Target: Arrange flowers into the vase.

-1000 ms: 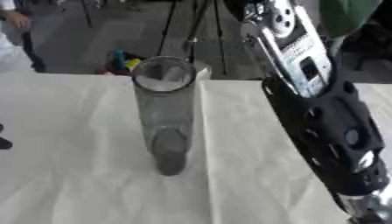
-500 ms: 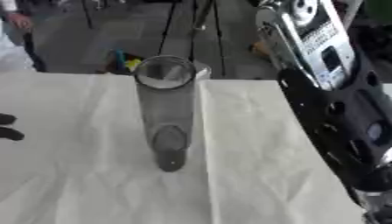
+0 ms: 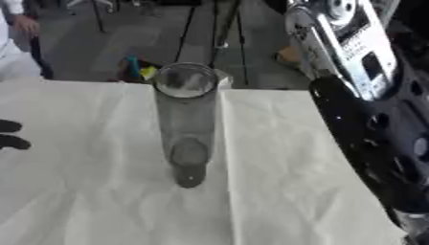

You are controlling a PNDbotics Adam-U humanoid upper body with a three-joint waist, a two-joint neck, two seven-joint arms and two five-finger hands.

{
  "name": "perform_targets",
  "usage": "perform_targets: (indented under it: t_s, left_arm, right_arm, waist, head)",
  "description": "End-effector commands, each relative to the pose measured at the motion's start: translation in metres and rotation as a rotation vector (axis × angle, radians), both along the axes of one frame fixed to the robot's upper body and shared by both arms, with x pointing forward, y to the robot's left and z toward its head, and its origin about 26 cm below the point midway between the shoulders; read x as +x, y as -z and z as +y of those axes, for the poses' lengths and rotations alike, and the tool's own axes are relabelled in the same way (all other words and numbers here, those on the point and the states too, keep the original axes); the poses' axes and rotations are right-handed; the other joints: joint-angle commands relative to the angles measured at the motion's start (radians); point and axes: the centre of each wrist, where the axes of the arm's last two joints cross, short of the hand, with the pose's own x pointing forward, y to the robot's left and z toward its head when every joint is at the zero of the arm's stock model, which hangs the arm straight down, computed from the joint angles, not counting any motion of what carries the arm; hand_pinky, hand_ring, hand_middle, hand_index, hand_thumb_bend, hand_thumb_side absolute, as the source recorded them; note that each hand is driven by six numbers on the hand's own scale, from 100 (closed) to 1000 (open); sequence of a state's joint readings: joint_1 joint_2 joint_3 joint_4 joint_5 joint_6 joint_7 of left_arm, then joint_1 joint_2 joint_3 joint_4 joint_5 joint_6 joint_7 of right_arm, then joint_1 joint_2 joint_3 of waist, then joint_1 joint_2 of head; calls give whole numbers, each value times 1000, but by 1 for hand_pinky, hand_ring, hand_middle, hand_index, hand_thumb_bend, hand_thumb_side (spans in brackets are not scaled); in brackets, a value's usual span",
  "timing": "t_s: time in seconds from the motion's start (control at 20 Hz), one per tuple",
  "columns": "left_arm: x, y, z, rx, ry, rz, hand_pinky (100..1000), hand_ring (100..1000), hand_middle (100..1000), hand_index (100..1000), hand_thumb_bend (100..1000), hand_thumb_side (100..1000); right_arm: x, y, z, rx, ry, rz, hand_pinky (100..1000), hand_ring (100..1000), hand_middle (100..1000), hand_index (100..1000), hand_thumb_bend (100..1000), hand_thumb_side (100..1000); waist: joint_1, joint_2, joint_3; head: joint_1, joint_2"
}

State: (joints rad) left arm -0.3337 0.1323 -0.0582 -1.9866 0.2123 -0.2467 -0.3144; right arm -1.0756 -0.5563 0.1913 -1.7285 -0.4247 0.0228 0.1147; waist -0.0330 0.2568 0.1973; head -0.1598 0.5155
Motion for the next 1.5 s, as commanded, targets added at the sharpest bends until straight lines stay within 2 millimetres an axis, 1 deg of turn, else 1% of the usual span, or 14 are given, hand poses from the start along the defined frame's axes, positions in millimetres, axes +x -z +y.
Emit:
perform_targets:
  t_s: [0.05,0.8,1.15,1.5]
  left_arm:
    - [-1,-7,1,11,10,-19,645,734,819,905,152,1000]
    - [-1,-8,-1,7,19,-10,646,734,818,905,155,1000]
    - [-1,-8,-2,6,26,-10,646,733,818,904,155,1000]
    - [-1,-9,-3,6,29,-12,645,733,817,904,155,1000]
  right_arm:
    - [-6,-8,0,7,-8,-15,100,100,100,100,100,455]
    - [6,6,5,-30,3,37,100,100,100,100,100,473]
    - [10,12,5,-45,9,55,100,100,100,100,100,480]
    - [16,17,5,-68,23,65,100,100,100,100,100,489]
  waist:
    - [-16,-36,1]
    - [-24,-42,10]
    - [-23,-39,20]
    - [-26,-26,33]
  head:
    - [3,8]
    - [7,25]
    - [4,21]
    - [3,14]
